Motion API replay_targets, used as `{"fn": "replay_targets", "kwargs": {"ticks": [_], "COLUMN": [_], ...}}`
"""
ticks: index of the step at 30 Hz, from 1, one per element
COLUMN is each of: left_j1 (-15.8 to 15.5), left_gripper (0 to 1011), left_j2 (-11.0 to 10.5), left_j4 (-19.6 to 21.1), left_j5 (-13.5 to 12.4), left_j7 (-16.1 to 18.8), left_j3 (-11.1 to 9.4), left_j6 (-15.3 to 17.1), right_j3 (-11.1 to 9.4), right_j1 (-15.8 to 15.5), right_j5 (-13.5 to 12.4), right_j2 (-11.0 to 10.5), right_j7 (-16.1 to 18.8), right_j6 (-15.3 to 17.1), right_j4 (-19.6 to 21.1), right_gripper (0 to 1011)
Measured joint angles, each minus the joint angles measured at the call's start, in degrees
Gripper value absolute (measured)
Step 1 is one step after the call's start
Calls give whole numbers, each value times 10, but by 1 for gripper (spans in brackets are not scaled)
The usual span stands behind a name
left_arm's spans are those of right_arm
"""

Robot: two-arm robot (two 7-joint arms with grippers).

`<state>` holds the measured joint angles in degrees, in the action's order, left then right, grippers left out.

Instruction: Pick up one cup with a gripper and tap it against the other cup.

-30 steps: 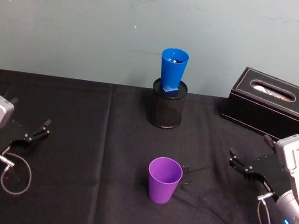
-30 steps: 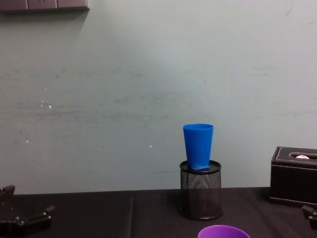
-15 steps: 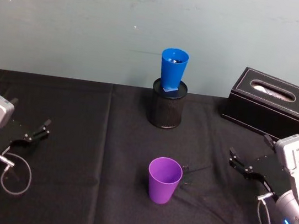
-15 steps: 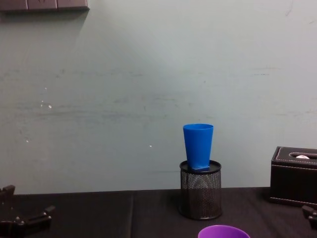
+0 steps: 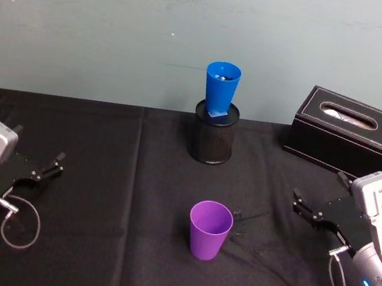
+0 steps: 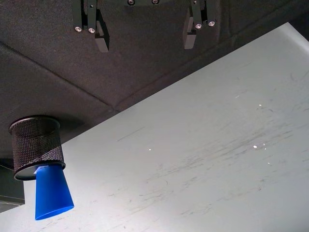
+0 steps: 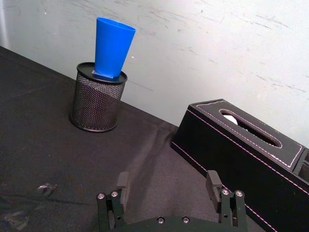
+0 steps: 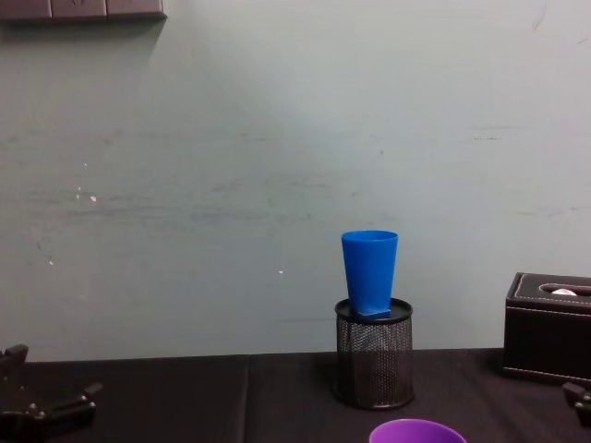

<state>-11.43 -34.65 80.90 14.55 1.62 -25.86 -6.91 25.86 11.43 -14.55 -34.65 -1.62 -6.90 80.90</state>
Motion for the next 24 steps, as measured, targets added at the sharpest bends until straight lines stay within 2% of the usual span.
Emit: {"fn": "replay_targets", "kwargs": {"ticks": [24], "left_j1": [0], "left_gripper": [1000], "left_j2": [0], "left_j4": [0], "left_j5": [0], "left_j7": [0], "left_j3": [0], "left_j6": [0], "right_j3": [0], "right_j1": [0], "right_j5": [0], "right_j2": [0], "right_j7": [0], "right_j6": [0], "right_j4": [0], "right_gripper": [1003]}}
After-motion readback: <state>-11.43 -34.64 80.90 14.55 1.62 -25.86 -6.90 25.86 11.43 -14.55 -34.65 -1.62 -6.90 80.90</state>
